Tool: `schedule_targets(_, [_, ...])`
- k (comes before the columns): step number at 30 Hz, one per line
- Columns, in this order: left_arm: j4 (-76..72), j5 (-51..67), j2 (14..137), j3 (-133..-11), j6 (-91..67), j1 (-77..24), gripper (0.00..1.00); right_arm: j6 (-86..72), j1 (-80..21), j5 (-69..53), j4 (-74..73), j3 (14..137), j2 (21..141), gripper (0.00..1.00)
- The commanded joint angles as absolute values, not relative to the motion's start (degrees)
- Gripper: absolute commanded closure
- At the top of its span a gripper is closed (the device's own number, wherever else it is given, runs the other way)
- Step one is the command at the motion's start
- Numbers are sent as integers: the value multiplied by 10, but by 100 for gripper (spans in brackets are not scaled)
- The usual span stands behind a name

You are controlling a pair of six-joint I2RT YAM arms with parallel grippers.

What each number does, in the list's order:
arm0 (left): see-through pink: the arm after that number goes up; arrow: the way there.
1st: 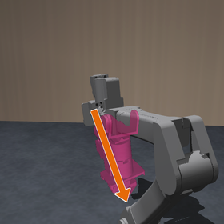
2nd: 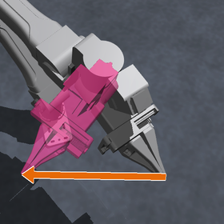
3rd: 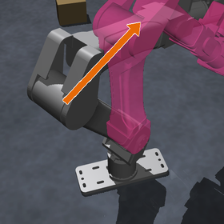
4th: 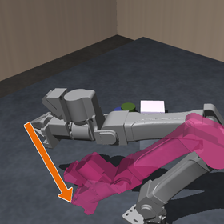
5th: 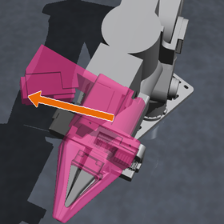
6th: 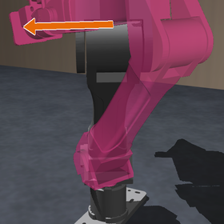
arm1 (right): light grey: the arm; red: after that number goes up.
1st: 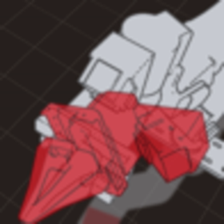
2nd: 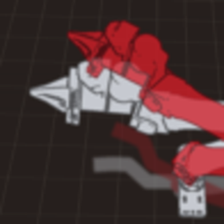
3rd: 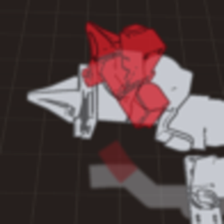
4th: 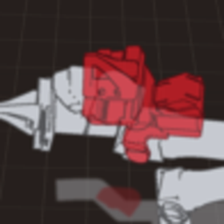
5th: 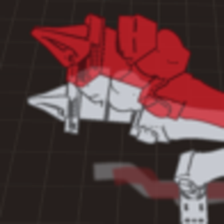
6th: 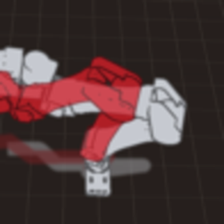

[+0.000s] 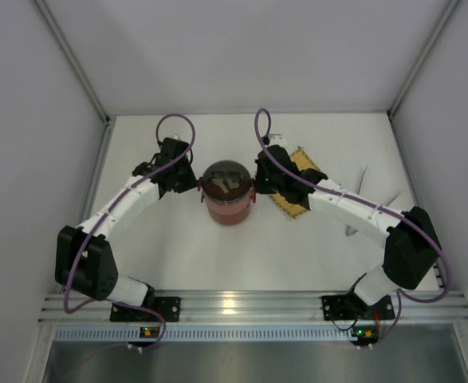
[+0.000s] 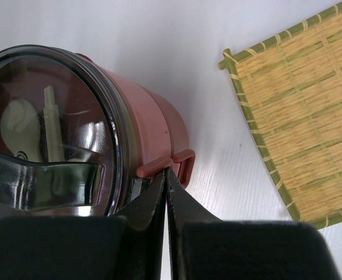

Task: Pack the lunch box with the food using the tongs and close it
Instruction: Close the fastener on the packing box.

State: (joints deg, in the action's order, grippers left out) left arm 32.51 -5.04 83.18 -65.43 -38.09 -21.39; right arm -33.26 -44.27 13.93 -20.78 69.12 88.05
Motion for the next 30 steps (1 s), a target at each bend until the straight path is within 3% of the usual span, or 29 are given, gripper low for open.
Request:
schedule_targets(1, [287,-33,834,-651,-395,-236,82,-345,-462,124,-189,698,909,100])
schedule_targets(30, [241,-13,835,-605,-442,-250,87,-378,-474,73,-127,657,925,100])
